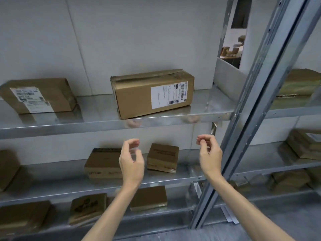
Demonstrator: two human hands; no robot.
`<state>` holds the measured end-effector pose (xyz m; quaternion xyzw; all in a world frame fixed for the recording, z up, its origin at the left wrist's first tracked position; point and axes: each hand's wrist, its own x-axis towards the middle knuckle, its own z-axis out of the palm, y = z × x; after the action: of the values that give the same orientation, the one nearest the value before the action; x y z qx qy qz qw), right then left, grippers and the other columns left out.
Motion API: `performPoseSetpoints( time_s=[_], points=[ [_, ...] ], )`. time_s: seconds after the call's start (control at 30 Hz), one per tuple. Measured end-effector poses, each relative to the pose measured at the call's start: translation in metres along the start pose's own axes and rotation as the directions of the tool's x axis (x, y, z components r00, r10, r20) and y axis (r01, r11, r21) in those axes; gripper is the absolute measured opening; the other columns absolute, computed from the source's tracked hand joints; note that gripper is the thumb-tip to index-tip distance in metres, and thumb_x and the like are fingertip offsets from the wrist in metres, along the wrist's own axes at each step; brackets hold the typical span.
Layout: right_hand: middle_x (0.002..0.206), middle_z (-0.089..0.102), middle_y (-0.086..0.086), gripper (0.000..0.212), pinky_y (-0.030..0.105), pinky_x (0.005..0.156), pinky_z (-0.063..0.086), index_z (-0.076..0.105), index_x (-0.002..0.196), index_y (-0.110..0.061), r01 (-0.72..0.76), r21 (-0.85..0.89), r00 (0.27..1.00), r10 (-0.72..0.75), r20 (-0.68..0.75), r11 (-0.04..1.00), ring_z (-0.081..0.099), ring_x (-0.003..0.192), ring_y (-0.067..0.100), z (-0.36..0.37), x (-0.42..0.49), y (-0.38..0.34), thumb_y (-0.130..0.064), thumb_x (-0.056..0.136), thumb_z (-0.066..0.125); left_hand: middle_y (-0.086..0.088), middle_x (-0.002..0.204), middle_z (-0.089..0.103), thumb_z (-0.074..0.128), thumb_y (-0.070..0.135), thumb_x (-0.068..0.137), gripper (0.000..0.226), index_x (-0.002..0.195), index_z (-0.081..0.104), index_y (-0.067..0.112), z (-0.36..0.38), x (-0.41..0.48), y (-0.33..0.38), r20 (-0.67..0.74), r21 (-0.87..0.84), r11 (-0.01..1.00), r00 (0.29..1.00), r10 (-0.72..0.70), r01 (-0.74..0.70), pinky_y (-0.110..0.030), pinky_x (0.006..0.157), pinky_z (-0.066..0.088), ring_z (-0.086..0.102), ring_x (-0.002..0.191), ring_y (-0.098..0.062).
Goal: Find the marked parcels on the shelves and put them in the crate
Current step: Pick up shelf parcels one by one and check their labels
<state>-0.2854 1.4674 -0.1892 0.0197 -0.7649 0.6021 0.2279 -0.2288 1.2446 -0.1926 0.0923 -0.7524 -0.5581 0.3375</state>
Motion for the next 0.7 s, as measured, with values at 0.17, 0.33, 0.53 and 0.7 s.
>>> performPoseSetpoints(
  time_s=[0.17,0.33,0.53,0.7],
  points=[
    [0.135,0.06,-0.006,0.03,0.042,0.111,0.043,0.056,0.133,-0.028,-0.277,-0.08,0.941,0.287,0.177,0.958,0.055,0.126,0.012,0.012,0.001,0.057,-0.03,0.105,0.045,0.0,0.132,0.06,0.047,0.01,0.103,0.035,0.135,0.056,0.022,0.021,0.004,-0.039,0.167,-0.011,0.954,0.941,-0.295,0.301,-0.026,0.104,0.04,0.054,0.124,-0.013],
    [0.157,0.039,-0.002,0.048,0.043,0.121,0.027,0.037,0.152,-0.026,-0.443,-0.141,0.838,0.464,0.287,0.886,0.035,0.145,0.02,0.041,0.001,0.08,-0.039,0.106,0.038,-0.005,0.147,0.05,0.043,0.017,0.106,0.043,0.149,0.044,0.022,0.043,0.018,-0.068,0.218,0.009,0.874,0.852,-0.476,0.486,-0.023,0.106,0.03,0.043,0.138,-0.019],
    [0.162,0.031,0.001,0.055,0.05,0.123,0.019,0.028,0.156,-0.03,-0.567,-0.239,0.729,0.616,0.3,0.788,0.027,0.149,0.028,0.075,0.01,0.106,-0.051,0.105,0.031,-0.005,0.156,0.042,0.042,0.026,0.107,0.047,0.153,0.036,0.026,0.071,0.037,-0.111,0.248,0.022,0.762,0.735,-0.631,0.647,-0.024,0.102,0.029,0.04,0.142,-0.027],
    [0.16,0.034,0.007,0.057,0.05,0.122,0.021,0.031,0.155,-0.027,-0.635,-0.251,0.679,0.683,0.268,0.73,0.03,0.148,0.032,0.088,0.016,0.127,-0.054,0.104,0.027,-0.003,0.16,0.037,0.03,0.039,0.109,0.05,0.154,0.037,0.019,0.083,0.04,-0.141,0.317,0.127,0.714,0.653,-0.687,0.689,-0.033,0.12,0.025,0.036,0.145,-0.024]
  ],
)
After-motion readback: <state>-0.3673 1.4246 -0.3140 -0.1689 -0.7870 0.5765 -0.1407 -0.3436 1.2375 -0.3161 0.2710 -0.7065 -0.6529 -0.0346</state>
